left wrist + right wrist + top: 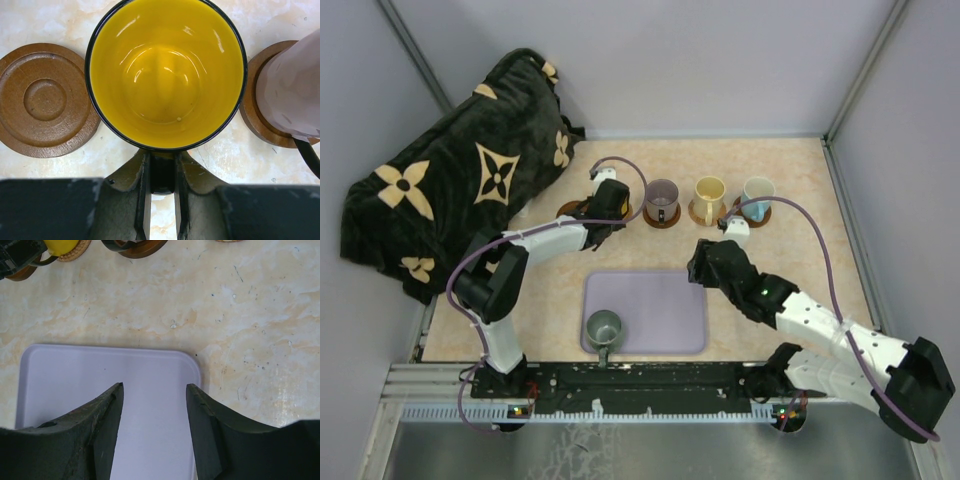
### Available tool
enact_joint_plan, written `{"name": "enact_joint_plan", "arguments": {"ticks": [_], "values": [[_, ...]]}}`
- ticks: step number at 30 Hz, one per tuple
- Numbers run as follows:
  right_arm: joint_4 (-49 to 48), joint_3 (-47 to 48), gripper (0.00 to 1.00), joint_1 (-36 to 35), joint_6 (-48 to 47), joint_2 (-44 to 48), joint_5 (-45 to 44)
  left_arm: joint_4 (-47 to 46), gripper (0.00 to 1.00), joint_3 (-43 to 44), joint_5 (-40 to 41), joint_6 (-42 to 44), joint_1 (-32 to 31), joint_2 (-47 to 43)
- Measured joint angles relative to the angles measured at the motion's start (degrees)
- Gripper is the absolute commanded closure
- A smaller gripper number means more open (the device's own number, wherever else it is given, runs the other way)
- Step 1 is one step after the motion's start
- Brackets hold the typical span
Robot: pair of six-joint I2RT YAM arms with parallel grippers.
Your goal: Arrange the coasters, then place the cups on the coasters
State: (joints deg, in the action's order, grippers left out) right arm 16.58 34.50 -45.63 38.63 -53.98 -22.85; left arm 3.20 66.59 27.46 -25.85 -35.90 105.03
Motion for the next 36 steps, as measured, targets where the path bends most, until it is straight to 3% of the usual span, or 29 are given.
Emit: {"name": "enact_joint_plan", "arguments": {"ticks": [27,33,36], "values": [[-0.7,0.0,0.46,0.0,0.0,-1.0,0.3,-1.6,0.99,-0.4,0.0,0.1,0.0,0.3],[-0.8,0.0,0.47,0.0,0.0,-1.0,0.3,-1.6,0.95,-0.4,0.1,-0.2,0.0,0.3],[-0.7,0.0,0.47,0.0,0.0,-1.0,0.3,-1.6,0.87,-0.4,0.2,-0.5,0.0,0.3]]}}
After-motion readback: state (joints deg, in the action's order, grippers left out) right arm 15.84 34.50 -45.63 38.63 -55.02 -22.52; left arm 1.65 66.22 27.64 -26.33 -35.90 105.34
